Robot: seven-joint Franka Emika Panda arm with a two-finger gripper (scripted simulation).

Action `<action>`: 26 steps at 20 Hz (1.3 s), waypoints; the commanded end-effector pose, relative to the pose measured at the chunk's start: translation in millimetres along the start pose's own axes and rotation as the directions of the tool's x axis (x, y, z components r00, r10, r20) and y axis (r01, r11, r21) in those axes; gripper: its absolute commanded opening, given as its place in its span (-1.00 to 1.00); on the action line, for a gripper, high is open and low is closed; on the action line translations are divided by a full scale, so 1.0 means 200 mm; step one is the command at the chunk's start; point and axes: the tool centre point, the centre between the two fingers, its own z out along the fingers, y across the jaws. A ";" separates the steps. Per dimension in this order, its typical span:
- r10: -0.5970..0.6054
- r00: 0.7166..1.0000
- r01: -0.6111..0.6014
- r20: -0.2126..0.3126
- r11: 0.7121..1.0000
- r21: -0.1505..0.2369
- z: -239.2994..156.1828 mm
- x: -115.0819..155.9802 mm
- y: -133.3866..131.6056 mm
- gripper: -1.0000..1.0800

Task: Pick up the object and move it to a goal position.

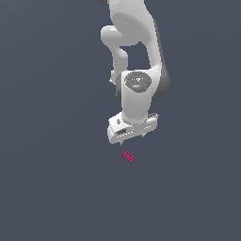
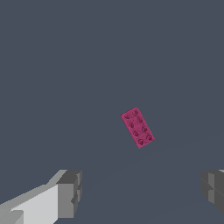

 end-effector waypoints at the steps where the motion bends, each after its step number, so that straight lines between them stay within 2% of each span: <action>1: -0.072 0.997 0.072 0.004 0.997 -0.003 0.05 0.02 0.02 0.92; 6: -0.213 0.977 0.213 0.013 0.977 -0.006 0.16 0.05 0.05 0.92; 14: -0.389 0.921 0.389 0.022 0.921 -0.005 0.31 0.08 0.09 0.92; 20: -0.459 0.888 0.459 0.024 0.888 -0.003 0.37 0.10 0.10 0.92; 26: -0.481 0.876 0.482 0.025 0.876 -0.002 0.39 0.10 0.11 0.92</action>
